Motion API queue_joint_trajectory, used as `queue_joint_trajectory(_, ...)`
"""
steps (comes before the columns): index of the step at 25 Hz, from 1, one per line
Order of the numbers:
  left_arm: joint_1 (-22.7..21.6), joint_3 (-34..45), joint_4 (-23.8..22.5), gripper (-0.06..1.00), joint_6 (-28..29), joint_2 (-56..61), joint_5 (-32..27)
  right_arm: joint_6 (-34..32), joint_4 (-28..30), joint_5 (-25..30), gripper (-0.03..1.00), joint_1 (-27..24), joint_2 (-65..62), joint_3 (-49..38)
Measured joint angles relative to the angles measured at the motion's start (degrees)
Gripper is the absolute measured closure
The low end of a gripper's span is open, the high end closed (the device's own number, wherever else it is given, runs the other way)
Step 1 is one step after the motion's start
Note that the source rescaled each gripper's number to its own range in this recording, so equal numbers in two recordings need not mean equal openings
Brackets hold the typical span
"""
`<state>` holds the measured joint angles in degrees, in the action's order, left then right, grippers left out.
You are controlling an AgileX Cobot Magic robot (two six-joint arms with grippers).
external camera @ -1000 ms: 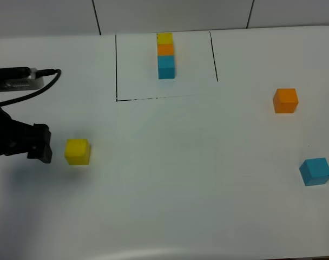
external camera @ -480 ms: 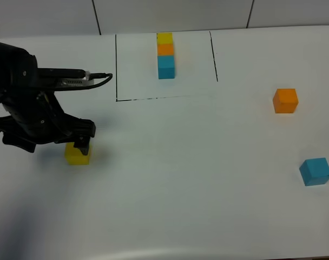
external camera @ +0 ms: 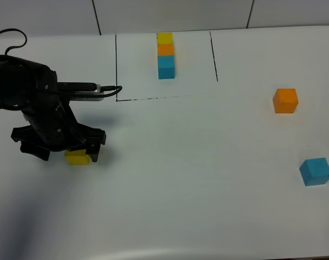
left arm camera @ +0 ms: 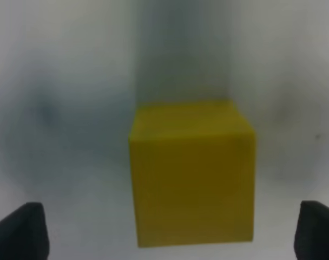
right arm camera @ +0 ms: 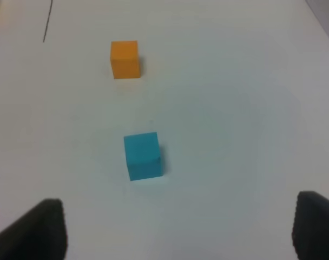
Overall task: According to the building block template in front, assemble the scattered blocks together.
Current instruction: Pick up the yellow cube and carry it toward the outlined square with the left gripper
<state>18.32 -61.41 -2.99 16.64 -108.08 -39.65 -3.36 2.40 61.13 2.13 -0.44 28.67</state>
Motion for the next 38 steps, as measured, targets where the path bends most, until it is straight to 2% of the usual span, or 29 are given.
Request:
queue_joint_trajectory(2, 0.0, 0.0, 0.04, 0.11, 0.0, -0.89, 0.73, 0.0, 0.0, 0.0, 0.26, 0.0, 0.0, 0.0)
queue_joint_trajectory(4, 0.0, 0.0, 0.04, 0.23, 0.0, -1.39, 1.13, 0.0, 0.0, 0.0, 0.26, 0.0, 0.0, 0.0)
queue_joint_trajectory(6, 0.0, 0.0, 0.04, 0.48, 0.05, -1.4, 1.49, 0.0, 0.0, 0.0, 0.26, 0.0, 0.0, 0.0)
queue_joint_trajectory(9, 0.0, 0.0, 0.06, 0.94, 0.05, -1.4, 1.66, 0.0, 0.0, 0.0, 0.26, 0.0, 0.0, 0.0)
queue_joint_trajectory(11, 0.14, -0.13, 0.06, 0.93, -0.39, -1.4, 1.39, 0.0, 0.0, 0.0, 0.26, 0.0, 0.0, 0.0)
queue_joint_trajectory(13, 0.67, -1.12, -0.12, 0.93, -3.58, -1.44, -0.29, 0.0, 0.0, 0.0, 0.26, 0.0, 0.0, 0.0)
queue_joint_trajectory(15, 1.91, -3.27, -0.18, 0.93, -9.09, -1.44, -2.78, 0.0, 0.0, 0.0, 0.26, 0.0, 0.0, 0.0)
queue_joint_trajectory(21, 7.86, -12.75, -0.18, 0.93, -31.98, -2.04, -8.38, 0.0, 0.0, 0.0, 0.26, 0.0, 0.0, 0.0)
queue_joint_trajectory(25, 11.47, -20.79, -0.37, 0.93, -41.28, -6.23, -13.69, 0.0, 0.0, 0.0, 0.26, 0.0, 0.0, 0.0)
queue_joint_trajectory(31, 15.96, -34.37, -3.23, 0.93, -44.88, -15.76, -18.87, -0.07, 0.0, 0.0, 0.26, 0.0, 0.0, 0.0)
queue_joint_trajectory(38, 19.28, -47.03, -3.21, 0.93, -52.82, -24.77, -21.16, -0.07, 0.0, 0.0, 0.26, 0.0, 0.0, 0.0)
